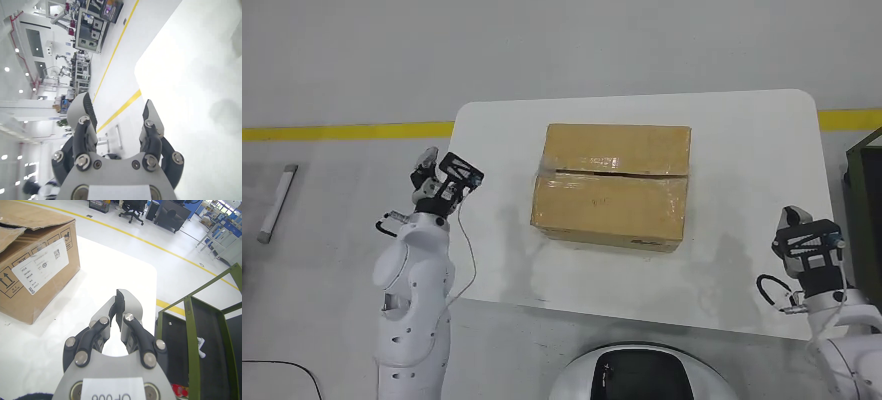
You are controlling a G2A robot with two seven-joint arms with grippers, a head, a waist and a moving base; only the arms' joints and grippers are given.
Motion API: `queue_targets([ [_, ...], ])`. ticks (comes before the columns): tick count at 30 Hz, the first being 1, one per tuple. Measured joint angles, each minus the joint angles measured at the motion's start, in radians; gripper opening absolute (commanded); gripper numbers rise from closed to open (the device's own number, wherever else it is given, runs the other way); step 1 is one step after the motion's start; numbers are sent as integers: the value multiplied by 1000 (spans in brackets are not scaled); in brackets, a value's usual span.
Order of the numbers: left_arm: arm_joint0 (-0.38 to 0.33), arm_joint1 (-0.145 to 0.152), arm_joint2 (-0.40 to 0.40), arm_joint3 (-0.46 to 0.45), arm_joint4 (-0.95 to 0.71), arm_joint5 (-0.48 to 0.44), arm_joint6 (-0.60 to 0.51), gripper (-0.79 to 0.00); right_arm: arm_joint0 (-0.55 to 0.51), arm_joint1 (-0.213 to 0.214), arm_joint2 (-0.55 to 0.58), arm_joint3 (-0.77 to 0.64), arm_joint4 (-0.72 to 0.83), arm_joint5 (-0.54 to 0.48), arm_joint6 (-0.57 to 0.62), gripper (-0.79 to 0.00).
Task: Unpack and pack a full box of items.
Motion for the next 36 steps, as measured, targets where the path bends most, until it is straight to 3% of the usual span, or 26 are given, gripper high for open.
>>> queue_targets([
  [3, 20, -26, 86, -62, -269, 46, -82, 0, 1, 0, -3, 1, -2, 2, 1, -785],
  [6, 11, -39, 181, -114, -377, 54, -133, 0, 2, 0, -5, 1, -3, 3, 1, -785],
  [10, -45, -50, 279, -108, -362, 63, -133, 0, 2, 0, -5, 1, -3, 2, 1, -785],
  [16, -150, -55, 377, 5, -217, 14, -95, 0, 3, -1, -2, -1, -2, 4, -2, -785],
  [25, -201, -48, 368, 118, -84, -6, -60, 0, -11, -1, 21, -2, 10, 11, -9, -785],
  [36, -166, -31, 281, 105, -10, 4, -57, 0, -14, -2, 23, -2, 14, 10, -13, -785],
])
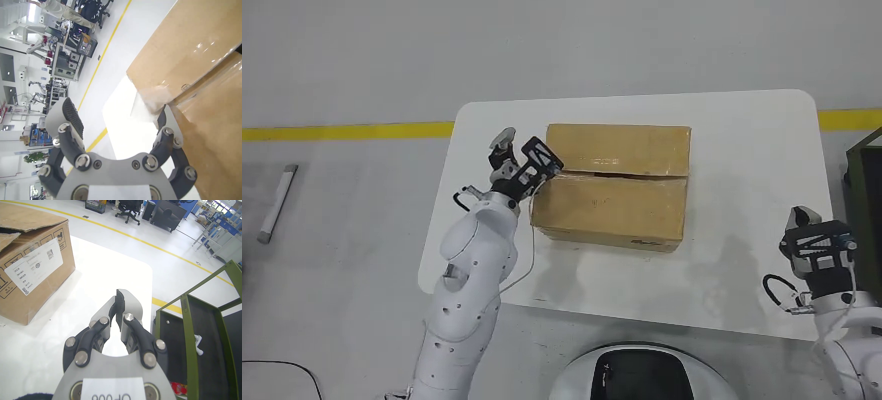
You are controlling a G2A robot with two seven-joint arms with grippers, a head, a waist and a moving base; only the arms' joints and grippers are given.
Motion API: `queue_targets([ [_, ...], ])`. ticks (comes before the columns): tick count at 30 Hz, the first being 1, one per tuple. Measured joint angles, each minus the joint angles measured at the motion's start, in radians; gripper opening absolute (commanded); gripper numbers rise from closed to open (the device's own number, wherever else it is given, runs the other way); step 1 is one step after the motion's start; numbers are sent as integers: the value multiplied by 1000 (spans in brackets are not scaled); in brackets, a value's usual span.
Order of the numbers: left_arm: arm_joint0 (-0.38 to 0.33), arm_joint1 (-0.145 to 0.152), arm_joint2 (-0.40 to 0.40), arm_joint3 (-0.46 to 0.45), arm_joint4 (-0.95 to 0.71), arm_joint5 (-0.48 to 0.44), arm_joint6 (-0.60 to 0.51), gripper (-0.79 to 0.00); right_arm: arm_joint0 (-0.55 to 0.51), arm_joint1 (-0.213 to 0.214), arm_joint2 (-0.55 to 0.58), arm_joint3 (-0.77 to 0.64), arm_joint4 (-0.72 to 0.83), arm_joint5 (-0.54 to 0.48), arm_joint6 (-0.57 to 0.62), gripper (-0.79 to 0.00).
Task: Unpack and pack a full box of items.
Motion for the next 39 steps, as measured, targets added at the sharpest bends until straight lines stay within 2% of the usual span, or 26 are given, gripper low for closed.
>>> queue_targets([
  [8, 32, -1, -45, -11, -62, 36, -16, 0, -1, -1, -7, -3, -8, 0, 4, -785],
  [15, 76, -42, -58, -38, -571, 236, -147, 0, -3, -2, -15, -7, -12, 6, 8, -785],
  [19, 98, -57, -48, -53, -751, 365, -180, 0, -5, -2, -17, -9, -16, 8, 9, -785],
  [22, 96, -60, -39, -47, -778, 386, -180, 0, -5, -2, -18, -9, -17, 9, 9, -785],
  [29, 75, -61, -20, -27, -769, 369, -174, 0, -1, -3, -20, -9, -16, 11, 11, -785],
  [37, 38, -53, 9, 5, -618, 269, -114, 0, 2, -3, -18, -4, -16, 11, 10, -785],
  [38, 31, -51, 14, 10, -596, 251, -103, -22, 2, -3, -18, -4, -16, 10, 10, -785],
  [39, 26, -50, 19, 14, -578, 235, -94, -222, 2, -3, -17, -4, -16, 10, 10, -785],
])
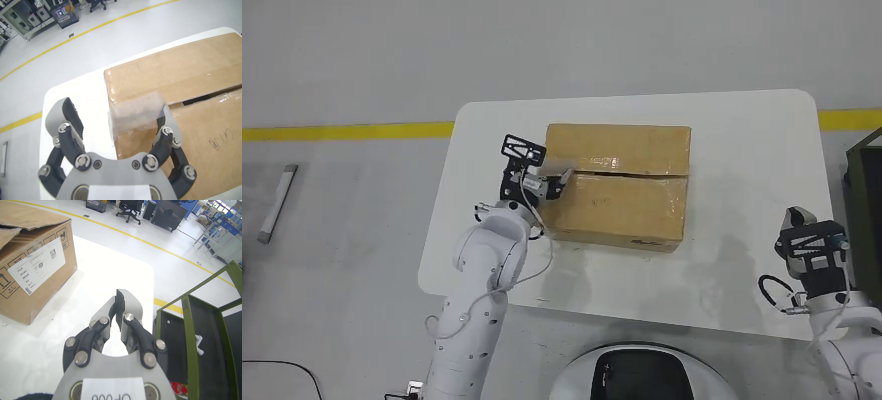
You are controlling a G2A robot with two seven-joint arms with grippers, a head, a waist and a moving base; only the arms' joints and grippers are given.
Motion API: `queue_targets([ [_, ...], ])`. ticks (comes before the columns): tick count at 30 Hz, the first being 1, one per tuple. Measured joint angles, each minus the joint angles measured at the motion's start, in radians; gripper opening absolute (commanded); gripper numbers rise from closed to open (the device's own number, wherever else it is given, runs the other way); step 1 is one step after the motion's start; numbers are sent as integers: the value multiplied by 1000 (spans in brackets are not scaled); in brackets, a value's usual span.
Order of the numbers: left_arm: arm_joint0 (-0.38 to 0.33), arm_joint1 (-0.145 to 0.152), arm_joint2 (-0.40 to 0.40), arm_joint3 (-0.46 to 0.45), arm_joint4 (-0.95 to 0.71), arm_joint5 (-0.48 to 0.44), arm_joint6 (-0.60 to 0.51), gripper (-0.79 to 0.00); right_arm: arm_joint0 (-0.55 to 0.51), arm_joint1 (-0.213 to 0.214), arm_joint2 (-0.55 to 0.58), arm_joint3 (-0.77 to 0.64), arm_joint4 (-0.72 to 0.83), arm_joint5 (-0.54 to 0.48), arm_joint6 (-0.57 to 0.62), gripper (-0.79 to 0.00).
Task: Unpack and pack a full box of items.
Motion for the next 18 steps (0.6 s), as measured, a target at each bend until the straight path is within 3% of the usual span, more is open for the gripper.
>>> queue_targets([
  [1, -4, 1, 3, 4, 16, -15, 9, -403, 0, 0, 0, 0, 0, 0, 0, -785],
  [2, -9, 2, 7, 9, 32, -32, 20, -529, 0, 0, 0, 0, 1, 2, 0, -785],
  [3, -14, 3, 10, 12, 47, -47, 27, -573, 0, 0, 1, 0, 2, 2, -1, -785],
  [4, -19, 5, 15, 13, 69, -64, 33, -785, 1, 0, 1, 1, 2, 3, -1, -785],
  [18, -48, 18, 40, 42, 208, -202, 128, -785, 17, -1, -2, 8, 5, 2, 4, -785],
])
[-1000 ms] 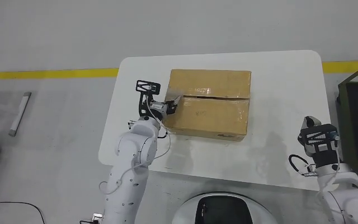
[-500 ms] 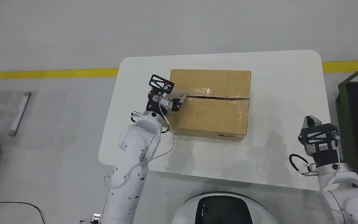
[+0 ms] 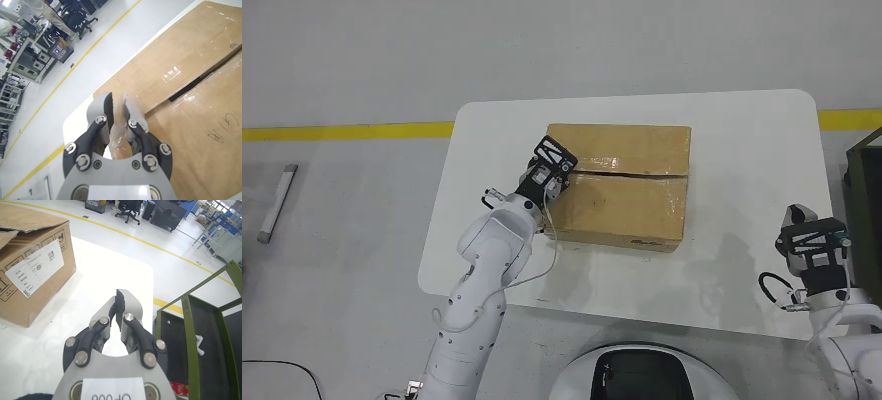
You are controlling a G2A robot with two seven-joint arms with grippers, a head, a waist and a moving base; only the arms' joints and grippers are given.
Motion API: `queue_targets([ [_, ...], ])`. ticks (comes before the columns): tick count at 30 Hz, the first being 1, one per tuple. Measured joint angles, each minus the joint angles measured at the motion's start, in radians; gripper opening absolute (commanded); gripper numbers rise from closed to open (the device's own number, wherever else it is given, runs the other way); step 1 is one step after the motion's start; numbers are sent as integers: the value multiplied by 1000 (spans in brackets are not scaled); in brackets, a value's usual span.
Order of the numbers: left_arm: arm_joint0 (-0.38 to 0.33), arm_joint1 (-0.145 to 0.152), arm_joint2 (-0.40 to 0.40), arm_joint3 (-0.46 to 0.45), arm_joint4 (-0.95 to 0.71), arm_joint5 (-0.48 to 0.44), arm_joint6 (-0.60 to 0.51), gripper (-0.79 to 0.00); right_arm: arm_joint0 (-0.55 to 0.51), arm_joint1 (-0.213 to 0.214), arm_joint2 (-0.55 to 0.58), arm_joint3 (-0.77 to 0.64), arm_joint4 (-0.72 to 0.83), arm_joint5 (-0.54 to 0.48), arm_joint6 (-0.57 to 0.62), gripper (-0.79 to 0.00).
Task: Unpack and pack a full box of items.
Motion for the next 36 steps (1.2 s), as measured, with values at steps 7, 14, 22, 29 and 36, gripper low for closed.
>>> queue_targets([
  [7, 4, 3, -13, -3, 27, 16, 2, -785, 7, 0, -2, 4, -4, 0, 0, -785],
  [14, 11, 17, -95, -6, 98, 71, 17, -785, 7, 0, -1, 3, -5, -1, 3, -785],
  [22, 42, 33, -184, -12, 144, 87, 11, -785, 7, 0, -4, 1, -9, -2, 3, -785],
  [29, 65, 42, -228, -21, 166, 88, -2, -83, 15, -1, -7, 1, -8, -2, 7, -785],
  [36, 84, 50, -268, -41, 165, 55, -37, 0, 61, -4, -16, -40, 95, 0, 29, -785],
])
